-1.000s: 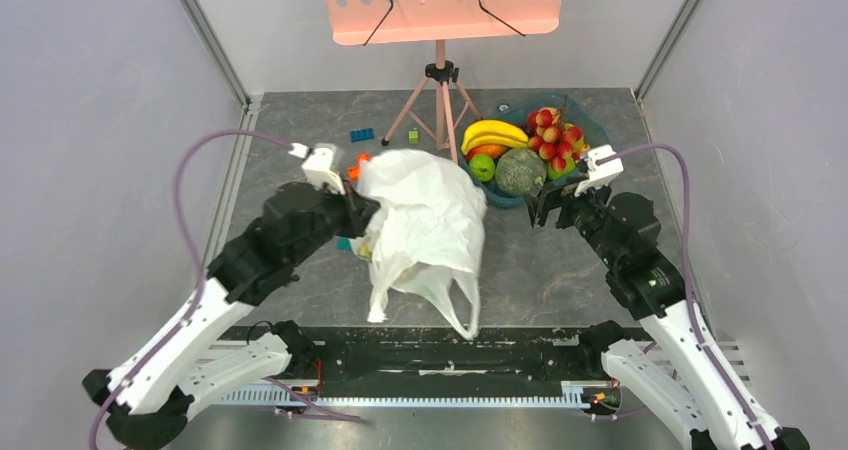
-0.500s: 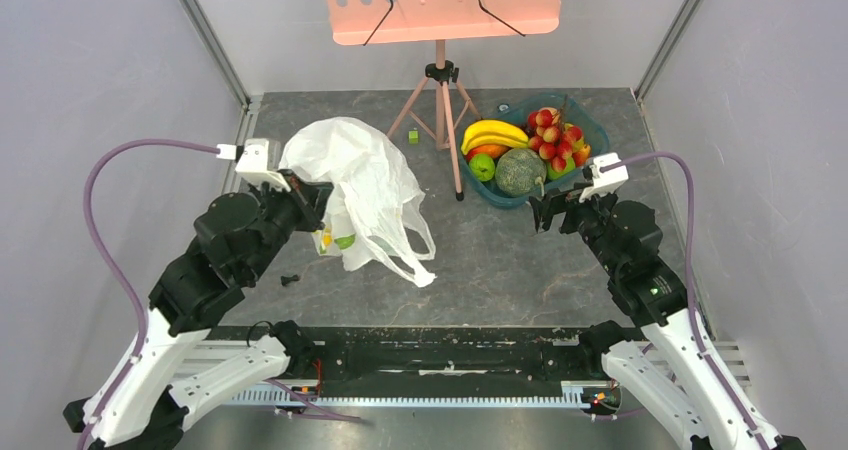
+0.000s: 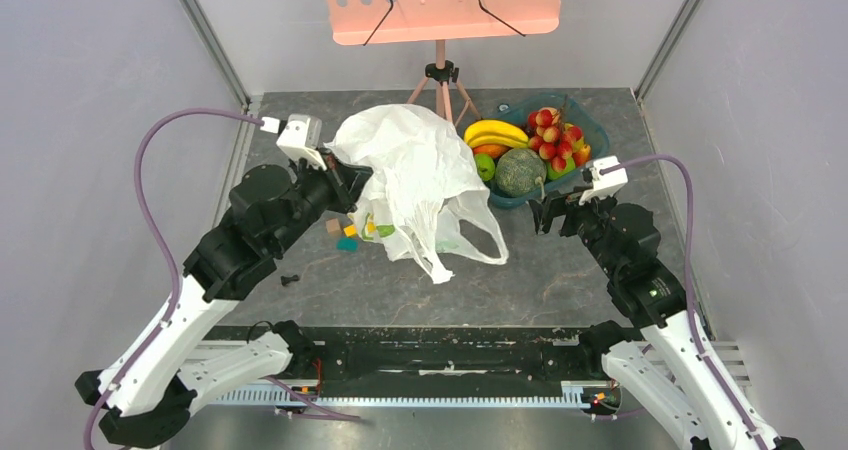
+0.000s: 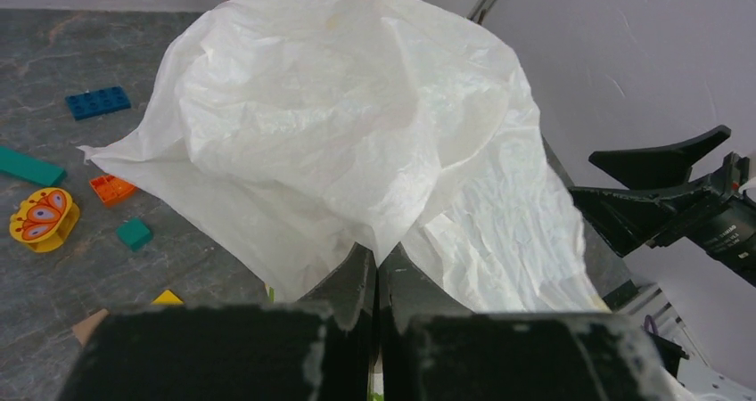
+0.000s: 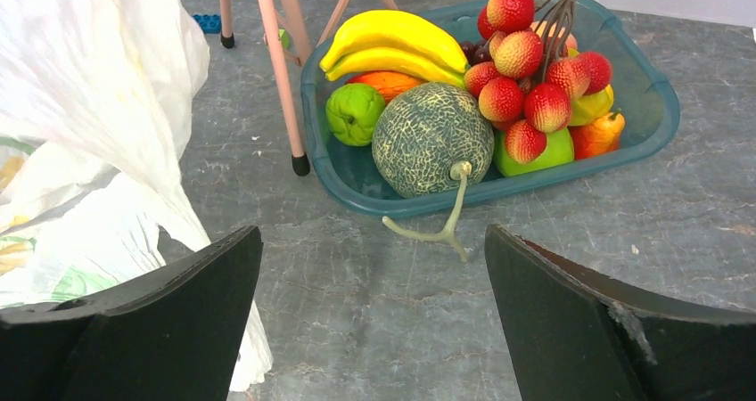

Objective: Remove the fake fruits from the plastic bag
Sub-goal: Adjust the plastic bag at the center of the board.

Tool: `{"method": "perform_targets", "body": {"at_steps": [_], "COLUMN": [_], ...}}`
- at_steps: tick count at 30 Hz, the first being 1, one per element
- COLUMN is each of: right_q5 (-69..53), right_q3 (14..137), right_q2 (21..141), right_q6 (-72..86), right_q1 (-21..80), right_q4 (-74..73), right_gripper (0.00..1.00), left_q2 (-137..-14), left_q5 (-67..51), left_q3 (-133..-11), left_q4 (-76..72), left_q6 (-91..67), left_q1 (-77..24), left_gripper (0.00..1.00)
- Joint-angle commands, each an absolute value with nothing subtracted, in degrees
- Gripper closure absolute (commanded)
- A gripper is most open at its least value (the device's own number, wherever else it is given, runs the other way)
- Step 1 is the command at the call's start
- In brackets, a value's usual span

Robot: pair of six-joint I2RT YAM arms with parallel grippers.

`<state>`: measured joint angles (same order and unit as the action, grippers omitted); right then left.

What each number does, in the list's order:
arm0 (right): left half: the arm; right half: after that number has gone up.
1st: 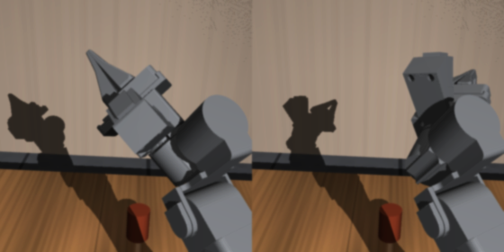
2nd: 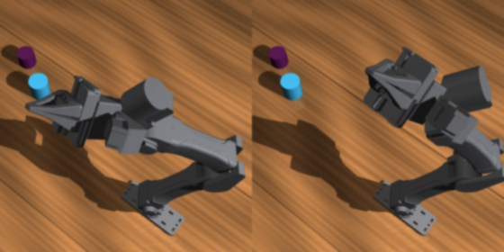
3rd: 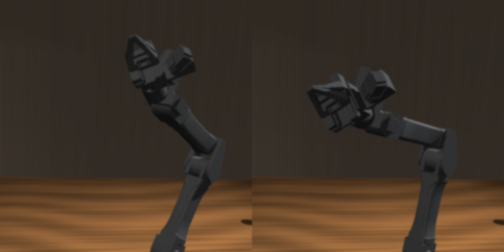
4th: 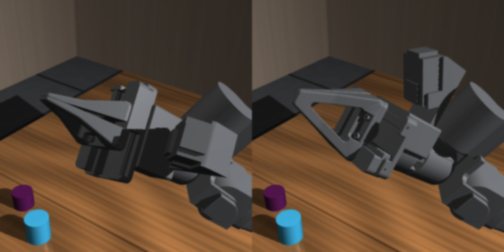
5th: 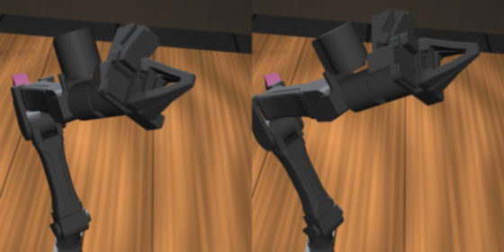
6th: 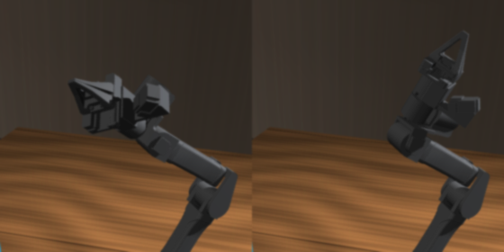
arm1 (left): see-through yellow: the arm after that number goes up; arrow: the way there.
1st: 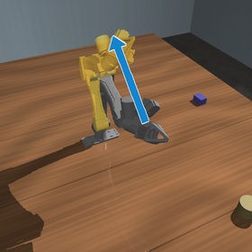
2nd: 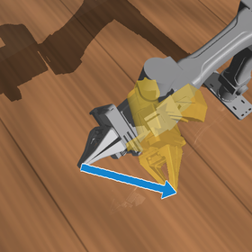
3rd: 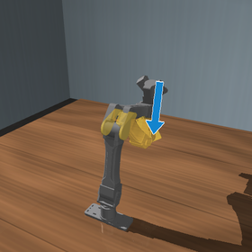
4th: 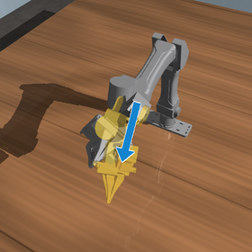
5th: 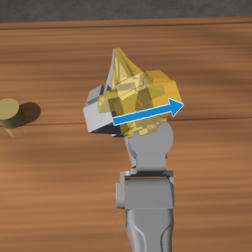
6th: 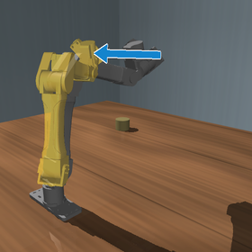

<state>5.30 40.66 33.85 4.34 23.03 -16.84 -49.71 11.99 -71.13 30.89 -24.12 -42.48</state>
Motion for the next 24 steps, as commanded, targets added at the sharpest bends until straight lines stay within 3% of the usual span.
{"method": "perform_targets", "body": {"at_steps": [1,5,6,8,11,12,13,21,24], "right_q5": [5.82,5.74,5.8,5.65,4.94,4.87,4.89,4.36,-2.69], "right_q3": [40.01,39.58,39.4,39.02,39.01,39.02,39.09,38.07,37.88], "right_q2": [33.39,33.31,33.31,33.5,33.97,34.12,34.11,33.39,34.02], "right_q6": [5.1,5.08,5.09,5.1,5.06,5.17,5.16,6.28,4.11], "right_q1": [22.95,22.94,22.92,22.94,22.98,22.9,22.94,22.98,22.89], "right_q4": [-15.52,-15.64,-15.73,-15.63,-15.8,-15.84,-15.94,-15.54,-14.88], "right_gripper": [0.02,0.02,0.02,0.02,0.02,0.02,0.02,0.02,0.02], "left_q2": [-46.78,-43.93,-43.12,-41.74,-39.94,-39.48,-38.99,-38.86,-39.28], "left_q5": [17.24,18.75,18.79,19.35,21.95,23.1,24.36,26.64,26.67], "left_q3": [-66.42,-57.07,-54.91,-51.15,-48.62,-48.75,-49.13,-53.01,-53.6], "left_q4": [29.23,30.89,30.85,31.34,33.31,34.5,35.44,38.25,38.76], "left_q6": [-25.66,-28.83,-29.65,-30.75,-31.5,-31.59,-31.21,-28.08,-27.7], "left_q1": [-42.36,-42.36,-42.36,-42.36,-42.36,-42.36,-42.36,-42.36,-42.36], "left_gripper": [0.98,0.97,0.92,0.73,0.14,0.04,0.01,0.0,0.0]}}
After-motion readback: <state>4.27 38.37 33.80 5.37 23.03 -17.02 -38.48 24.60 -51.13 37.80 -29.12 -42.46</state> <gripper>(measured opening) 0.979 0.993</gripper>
